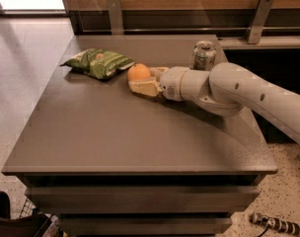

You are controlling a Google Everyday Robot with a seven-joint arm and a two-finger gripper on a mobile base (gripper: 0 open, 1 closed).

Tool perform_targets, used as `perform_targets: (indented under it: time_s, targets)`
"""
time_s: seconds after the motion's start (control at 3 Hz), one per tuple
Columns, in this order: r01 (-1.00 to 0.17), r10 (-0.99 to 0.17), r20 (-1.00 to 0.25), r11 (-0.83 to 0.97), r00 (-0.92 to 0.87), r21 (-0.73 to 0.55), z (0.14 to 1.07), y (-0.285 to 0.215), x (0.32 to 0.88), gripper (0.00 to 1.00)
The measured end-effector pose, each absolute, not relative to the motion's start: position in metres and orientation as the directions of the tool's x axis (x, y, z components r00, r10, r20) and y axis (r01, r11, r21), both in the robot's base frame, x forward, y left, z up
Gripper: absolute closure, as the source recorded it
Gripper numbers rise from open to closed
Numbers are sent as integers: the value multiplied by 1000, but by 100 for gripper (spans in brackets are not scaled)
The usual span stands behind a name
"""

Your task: Move orange near green jalapeno chip bag

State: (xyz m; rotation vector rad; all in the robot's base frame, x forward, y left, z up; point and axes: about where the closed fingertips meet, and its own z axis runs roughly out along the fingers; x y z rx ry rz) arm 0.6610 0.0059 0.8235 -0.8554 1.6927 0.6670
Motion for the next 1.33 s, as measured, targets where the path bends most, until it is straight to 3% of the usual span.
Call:
perform_targets:
  time_s: [0.33,1.0,1.33]
  targets:
    - [-813,-211,-963,582,-167,14,824,8,661,76]
    - [-818,-211,-963,575,-165,14,824,13,660,21]
    - [-821,-212,-963,571,-164,15,824,17,659,0]
